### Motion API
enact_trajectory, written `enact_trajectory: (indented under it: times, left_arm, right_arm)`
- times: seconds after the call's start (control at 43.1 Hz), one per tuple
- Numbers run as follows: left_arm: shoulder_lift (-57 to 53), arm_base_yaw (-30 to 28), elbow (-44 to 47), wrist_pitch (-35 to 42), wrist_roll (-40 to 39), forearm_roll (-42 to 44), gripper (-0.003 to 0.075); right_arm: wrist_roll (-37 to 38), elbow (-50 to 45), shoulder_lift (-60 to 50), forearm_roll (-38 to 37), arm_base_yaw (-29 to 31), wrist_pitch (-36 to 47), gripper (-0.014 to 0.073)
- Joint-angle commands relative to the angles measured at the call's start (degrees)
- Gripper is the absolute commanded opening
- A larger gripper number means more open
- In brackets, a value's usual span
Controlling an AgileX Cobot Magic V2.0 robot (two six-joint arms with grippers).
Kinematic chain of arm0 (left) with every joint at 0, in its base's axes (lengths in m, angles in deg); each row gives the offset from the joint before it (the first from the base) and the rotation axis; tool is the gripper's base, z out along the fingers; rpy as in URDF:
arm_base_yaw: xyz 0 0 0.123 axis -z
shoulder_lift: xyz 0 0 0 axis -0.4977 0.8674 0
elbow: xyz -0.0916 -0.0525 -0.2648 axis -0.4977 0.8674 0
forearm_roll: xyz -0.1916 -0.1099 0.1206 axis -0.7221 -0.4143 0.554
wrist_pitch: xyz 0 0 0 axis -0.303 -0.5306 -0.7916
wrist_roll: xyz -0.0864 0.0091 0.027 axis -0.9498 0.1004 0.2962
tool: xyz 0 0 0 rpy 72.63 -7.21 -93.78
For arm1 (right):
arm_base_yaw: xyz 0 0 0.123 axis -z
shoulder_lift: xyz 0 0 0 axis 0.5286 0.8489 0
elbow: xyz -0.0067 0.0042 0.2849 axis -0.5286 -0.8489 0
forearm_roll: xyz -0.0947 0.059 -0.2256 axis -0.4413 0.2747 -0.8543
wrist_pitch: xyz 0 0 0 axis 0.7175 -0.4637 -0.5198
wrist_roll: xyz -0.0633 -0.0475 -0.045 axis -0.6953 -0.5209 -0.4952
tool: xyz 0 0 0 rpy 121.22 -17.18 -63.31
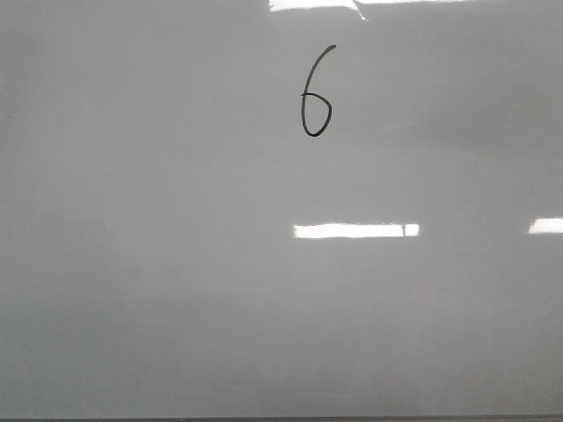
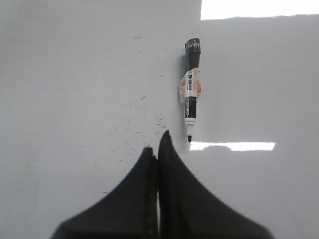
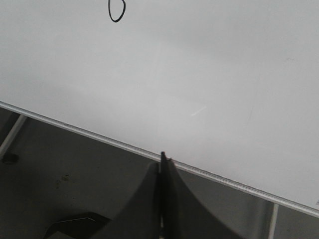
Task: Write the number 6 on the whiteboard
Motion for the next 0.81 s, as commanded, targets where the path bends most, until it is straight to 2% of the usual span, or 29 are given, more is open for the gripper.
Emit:
enact_trajectory:
  times: [0.0,0.232,0.348,0.579,0.788]
  left_arm:
    - [-1.0,0.1,0.2,4.8,0.1,-0.5,-0.0020]
    - [-1.0,0.1,0.2,4.8,0.1,-0.5,-0.0020]
    - [-0.9,0.1,0.2,4.8,0.1,-0.5,-0.0020]
    - [-0.9,0.1,0.2,4.8,0.1,-0.5,-0.0020]
    - [-0.9,0.1,0.2,4.8,0.1,-0.5,-0.0020]
  right_arm:
    - [-0.3,1.8,0.1,-0.5,0.4,3.6,-0.0067]
    - [-0.3,1.5,-0.4,-0.5,0.5,3.6,-0.0067]
    - [-0.3,-0.7,-2.6,-1.1,5.1,5.9,-0.0067]
    - [-0.3,-15.7,-14.0,-1.4,17.7,24.9,-0.0067]
    - [-0.3,-32.8,-26.3,-1.4,21.3,40.8,-0.0067]
